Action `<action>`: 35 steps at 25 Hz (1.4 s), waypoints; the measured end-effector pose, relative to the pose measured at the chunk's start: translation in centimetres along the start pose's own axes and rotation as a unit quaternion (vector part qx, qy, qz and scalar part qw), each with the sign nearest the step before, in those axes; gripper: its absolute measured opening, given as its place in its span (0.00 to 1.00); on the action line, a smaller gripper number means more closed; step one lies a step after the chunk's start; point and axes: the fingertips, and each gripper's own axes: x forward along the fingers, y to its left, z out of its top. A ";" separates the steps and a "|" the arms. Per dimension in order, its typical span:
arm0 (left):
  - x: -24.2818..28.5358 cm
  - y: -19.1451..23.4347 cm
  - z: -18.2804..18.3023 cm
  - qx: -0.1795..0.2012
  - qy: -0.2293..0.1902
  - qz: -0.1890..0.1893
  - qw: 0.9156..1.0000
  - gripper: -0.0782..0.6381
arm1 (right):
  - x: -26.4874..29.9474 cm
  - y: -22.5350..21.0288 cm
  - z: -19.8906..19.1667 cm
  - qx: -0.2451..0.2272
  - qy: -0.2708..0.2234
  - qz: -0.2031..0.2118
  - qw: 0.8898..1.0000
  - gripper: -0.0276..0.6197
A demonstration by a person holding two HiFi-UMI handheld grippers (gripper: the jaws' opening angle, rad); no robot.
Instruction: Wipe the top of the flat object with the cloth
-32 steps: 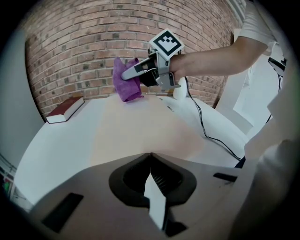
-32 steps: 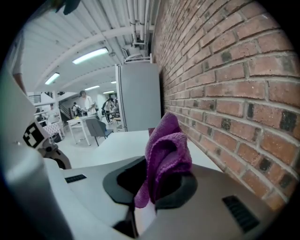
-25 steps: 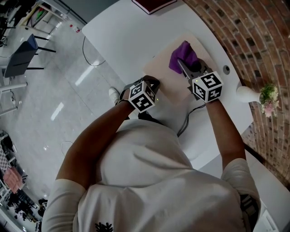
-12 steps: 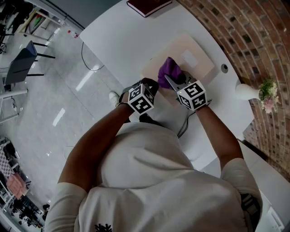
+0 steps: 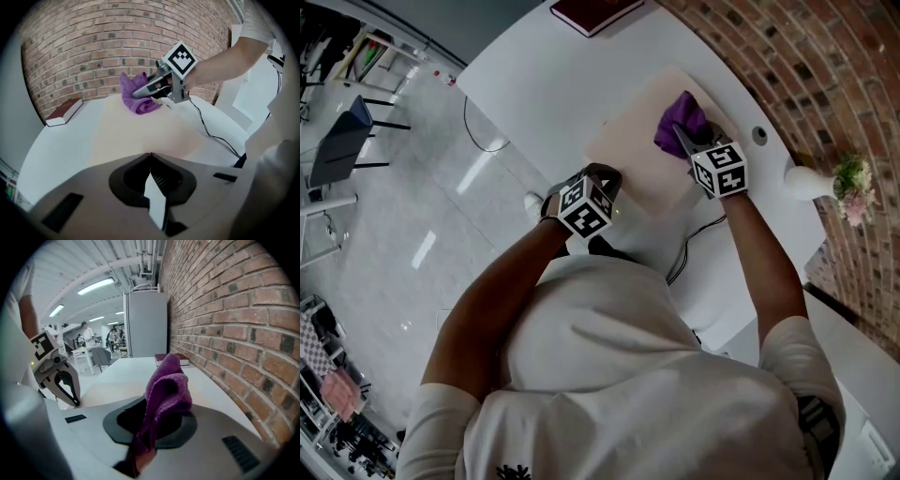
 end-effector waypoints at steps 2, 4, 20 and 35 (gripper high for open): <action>0.0 0.0 0.0 0.002 0.001 0.000 1.000 0.14 | -0.1 -2.5 0.2 0.007 -0.003 -0.024 1.000 0.16; 0.1 0.0 0.1 0.004 0.002 -0.001 1.000 0.14 | -0.3 -4.9 0.4 0.012 -0.006 -0.047 0.999 0.16; 0.3 -0.1 0.1 0.002 0.002 -0.004 1.000 0.14 | -2.6 -11.3 1.7 0.046 -0.031 -0.120 0.991 0.16; 0.5 -0.2 0.1 -0.011 -0.005 -0.005 1.000 0.14 | -4.9 7.8 2.5 0.019 -0.057 0.068 0.996 0.16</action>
